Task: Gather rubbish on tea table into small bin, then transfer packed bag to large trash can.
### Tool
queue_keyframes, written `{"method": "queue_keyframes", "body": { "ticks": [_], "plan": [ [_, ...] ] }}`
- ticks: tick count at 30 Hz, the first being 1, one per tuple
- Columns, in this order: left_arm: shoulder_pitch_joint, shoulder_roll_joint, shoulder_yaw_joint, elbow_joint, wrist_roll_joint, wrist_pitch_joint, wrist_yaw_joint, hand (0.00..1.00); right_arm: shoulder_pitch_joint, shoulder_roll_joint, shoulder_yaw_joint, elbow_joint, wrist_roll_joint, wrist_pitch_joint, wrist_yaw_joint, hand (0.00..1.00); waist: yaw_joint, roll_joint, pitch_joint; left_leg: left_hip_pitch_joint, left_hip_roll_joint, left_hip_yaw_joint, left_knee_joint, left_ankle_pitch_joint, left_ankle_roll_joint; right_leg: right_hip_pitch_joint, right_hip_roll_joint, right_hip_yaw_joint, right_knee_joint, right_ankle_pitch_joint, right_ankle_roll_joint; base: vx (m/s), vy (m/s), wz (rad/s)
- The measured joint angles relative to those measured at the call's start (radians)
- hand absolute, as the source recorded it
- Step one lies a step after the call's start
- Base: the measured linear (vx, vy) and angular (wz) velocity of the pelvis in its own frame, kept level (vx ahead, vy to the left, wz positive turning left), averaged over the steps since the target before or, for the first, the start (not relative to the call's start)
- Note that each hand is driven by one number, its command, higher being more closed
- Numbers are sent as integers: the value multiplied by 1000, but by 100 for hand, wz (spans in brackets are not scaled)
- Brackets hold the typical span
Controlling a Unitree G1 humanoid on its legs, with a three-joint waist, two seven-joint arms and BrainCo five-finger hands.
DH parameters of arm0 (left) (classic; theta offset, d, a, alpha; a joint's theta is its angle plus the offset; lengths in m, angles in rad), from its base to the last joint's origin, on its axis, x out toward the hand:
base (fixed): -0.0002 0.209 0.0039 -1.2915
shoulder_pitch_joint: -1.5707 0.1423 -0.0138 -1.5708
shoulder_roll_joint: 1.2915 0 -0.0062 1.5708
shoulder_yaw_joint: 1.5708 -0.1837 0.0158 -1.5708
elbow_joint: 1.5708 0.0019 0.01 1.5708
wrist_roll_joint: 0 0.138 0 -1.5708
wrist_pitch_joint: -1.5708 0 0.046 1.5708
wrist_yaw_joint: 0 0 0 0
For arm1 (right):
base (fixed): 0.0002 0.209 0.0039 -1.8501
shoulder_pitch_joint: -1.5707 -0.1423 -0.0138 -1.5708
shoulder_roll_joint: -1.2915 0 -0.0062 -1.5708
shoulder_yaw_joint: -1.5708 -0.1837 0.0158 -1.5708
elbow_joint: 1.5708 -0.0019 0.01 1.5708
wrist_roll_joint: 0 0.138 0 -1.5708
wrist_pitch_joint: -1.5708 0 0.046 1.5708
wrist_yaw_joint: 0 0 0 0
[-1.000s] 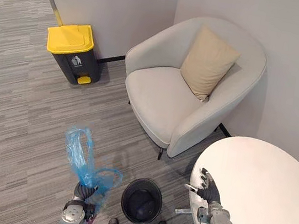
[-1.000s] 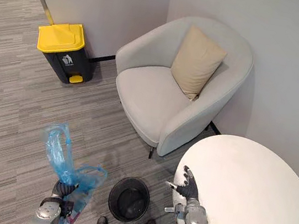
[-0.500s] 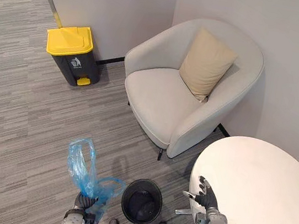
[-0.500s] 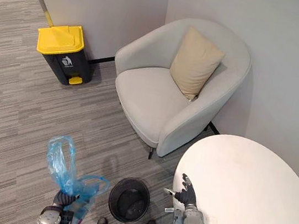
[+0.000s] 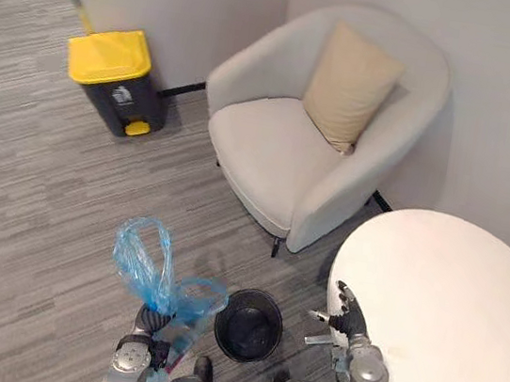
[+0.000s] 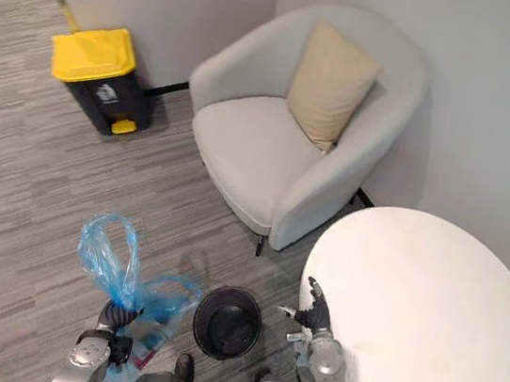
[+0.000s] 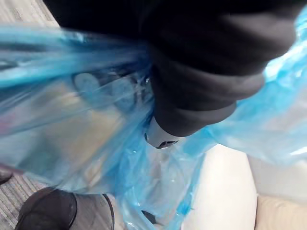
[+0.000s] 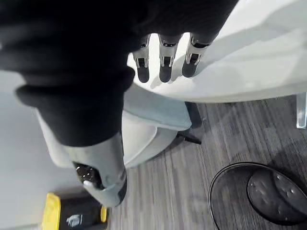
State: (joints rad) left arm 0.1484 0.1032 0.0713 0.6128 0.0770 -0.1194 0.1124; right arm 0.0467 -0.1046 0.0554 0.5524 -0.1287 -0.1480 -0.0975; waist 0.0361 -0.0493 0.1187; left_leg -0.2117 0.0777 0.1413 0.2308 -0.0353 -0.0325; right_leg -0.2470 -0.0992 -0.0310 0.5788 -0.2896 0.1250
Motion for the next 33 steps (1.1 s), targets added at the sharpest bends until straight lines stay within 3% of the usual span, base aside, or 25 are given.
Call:
{"method": "queue_keyframes", "body": {
  "ticks": [1,2,3,6,7,9,10,11,13,15,16,17,19,23,28,33],
  "plan": [
    [0,-17,1,-26,-5,2,2,100,1,-1,-1,-30,0,0,-10,0,17,4,8,-35,9,-4,17,7,-16,4,23,14,-57,-13,-29,-231,-198,32],
    [3,-44,-2,-35,-6,2,2,100,-7,-12,-5,-40,0,-1,-15,0,38,33,20,-52,31,-8,14,19,-33,15,57,15,-116,12,-92,-257,-92,8],
    [11,-73,-9,-47,-6,2,2,100,-19,-29,-6,-64,1,0,-19,0,44,64,38,-62,51,-32,-2,46,-43,25,79,-9,-154,36,-107,-329,-105,22],
    [15,-75,-44,-69,-7,2,2,100,-7,-30,-10,-72,1,0,-37,0,33,76,45,-62,55,-96,-75,114,-76,24,89,-79,-157,60,-148,-247,-120,58],
    [6,-70,-56,-75,-7,2,3,100,-4,-28,-24,-71,1,3,-41,0,32,73,47,-69,60,-106,-113,111,-96,25,82,-125,-193,84,-170,-244,-107,112],
    [-14,-68,-69,-97,-7,7,2,100,1,-11,-59,-97,3,15,-59,0,30,54,58,-118,58,-41,30,98,-76,20,44,-187,-229,121,-187,-204,-66,94],
    [-10,-68,-70,-109,-7,7,2,100,6,-10,-64,-107,4,20,-61,0,28,52,59,-117,60,-23,71,88,-66,21,38,-198,-233,125,-186,-119,-1,75],
    [-6,-68,-71,-126,-7,7,1,100,26,-8,-78,-122,5,21,-68,0,27,49,60,-99,67,15,158,9,-44,25,11,-235,-235,131,-181,-132,36,78],
    [-9,-62,-75,-134,-7,7,2,100,40,-2,-86,-123,11,28,-74,0,20,50,60,-53,99,63,208,-62,-37,39,-17,-288,-250,144,-167,-128,106,96],
    [-10,-54,-83,-123,-6,6,1,100,39,3,-99,-116,11,29,-74,0,0,52,58,-3,126,96,196,-92,-28,51,-35,-328,-277,167,-145,-92,180,81],
    [-21,-52,-89,-95,-6,7,1,100,33,12,-114,-97,14,32,-74,0,-17,61,53,42,129,130,108,-96,-53,59,-42,-352,-304,190,-118,-85,219,65],
    [-24,-44,-92,-81,-5,7,1,100,24,28,-133,-81,16,34,-74,0,-22,59,50,58,112,131,46,-85,-73,69,-41,-360,-331,207,-101,-67,204,60],
    [-28,-16,-108,-48,-5,16,1,100,26,52,-139,-59,22,40,-74,0,-21,33,34,95,57,125,-51,-30,-58,110,-51,-354,-432,264,-71,-41,178,34],
    [-29,15,-109,-37,-4,24,2,100,20,56,-178,-18,22,41,-74,0,-22,35,21,122,-8,109,-113,5,-20,163,-81,-351,-527,334,-56,-53,162,22],
    [-28,28,-99,9,-4,25,5,100,11,57,-182,25,22,46,-74,0,-20,35,20,123,-25,107,-128,20,-10,174,-79,-348,-564,365,-58,-77,49,2],
    [-28,25,-76,24,-4,24,18,100,-4,54,-185,57,21,48,-73,0,-21,29,21,107,-25,101,-125,16,-9,160,-80,-350,-556,351,-44,-65,-6,2]
  ]
}}
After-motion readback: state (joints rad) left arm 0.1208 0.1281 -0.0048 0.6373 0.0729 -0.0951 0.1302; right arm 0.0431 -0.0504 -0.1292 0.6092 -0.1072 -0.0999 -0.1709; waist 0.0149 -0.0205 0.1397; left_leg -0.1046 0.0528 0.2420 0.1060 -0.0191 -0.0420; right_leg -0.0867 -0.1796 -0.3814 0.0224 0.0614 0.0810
